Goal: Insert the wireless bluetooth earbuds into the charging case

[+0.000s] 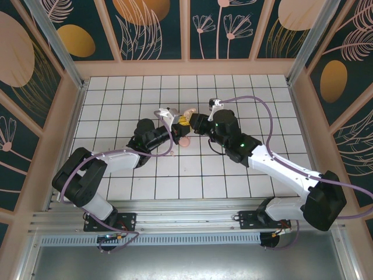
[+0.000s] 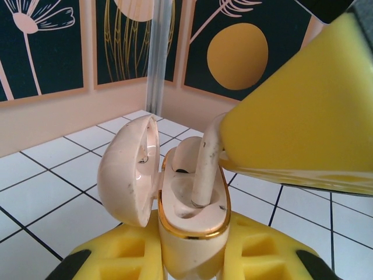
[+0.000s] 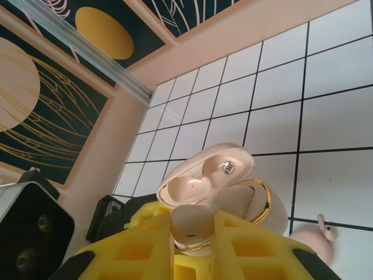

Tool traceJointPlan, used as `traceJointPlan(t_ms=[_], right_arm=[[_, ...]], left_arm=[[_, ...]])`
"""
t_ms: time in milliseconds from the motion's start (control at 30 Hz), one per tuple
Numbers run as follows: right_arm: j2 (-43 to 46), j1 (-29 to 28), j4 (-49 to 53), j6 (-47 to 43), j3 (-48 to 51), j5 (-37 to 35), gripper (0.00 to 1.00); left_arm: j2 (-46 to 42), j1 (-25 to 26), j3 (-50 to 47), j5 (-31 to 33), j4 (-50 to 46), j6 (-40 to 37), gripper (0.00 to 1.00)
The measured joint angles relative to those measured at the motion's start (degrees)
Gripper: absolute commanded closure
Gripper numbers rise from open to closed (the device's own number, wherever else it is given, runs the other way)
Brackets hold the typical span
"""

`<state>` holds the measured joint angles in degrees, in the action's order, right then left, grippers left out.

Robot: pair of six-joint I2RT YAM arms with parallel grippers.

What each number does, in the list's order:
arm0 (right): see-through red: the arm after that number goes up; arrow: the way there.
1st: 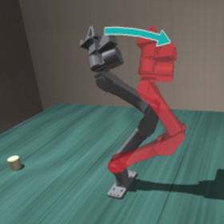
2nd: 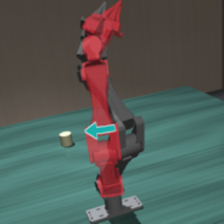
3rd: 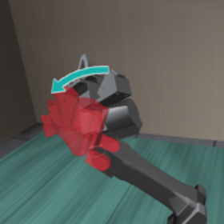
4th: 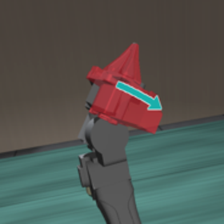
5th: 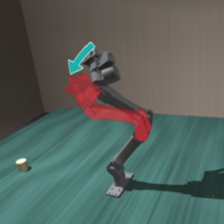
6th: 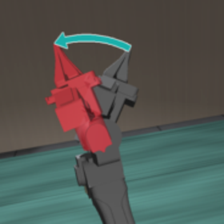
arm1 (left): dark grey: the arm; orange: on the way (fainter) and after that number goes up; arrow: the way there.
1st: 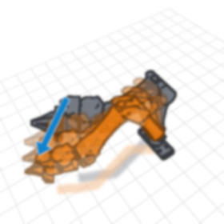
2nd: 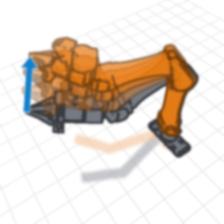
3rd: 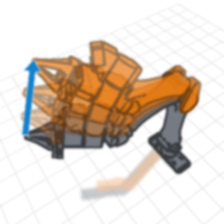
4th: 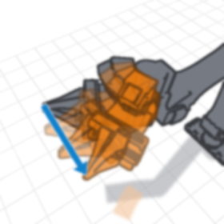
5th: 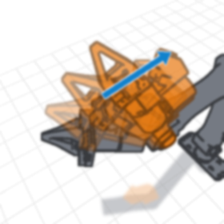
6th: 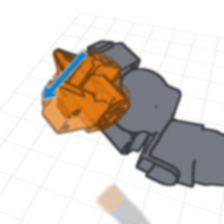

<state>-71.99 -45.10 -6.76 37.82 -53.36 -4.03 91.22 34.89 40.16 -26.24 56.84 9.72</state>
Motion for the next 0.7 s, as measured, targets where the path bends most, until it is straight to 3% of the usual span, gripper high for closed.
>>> traceJointPlan(t_ms=[700], right_arm=[[-2.3, 1.3, 0.2, 0.0, -1.0, 6.3, 0.8]], left_arm=[[-0.3, -0.2, 0.0, 0.9, -1.8, -3.5, 0.99]])
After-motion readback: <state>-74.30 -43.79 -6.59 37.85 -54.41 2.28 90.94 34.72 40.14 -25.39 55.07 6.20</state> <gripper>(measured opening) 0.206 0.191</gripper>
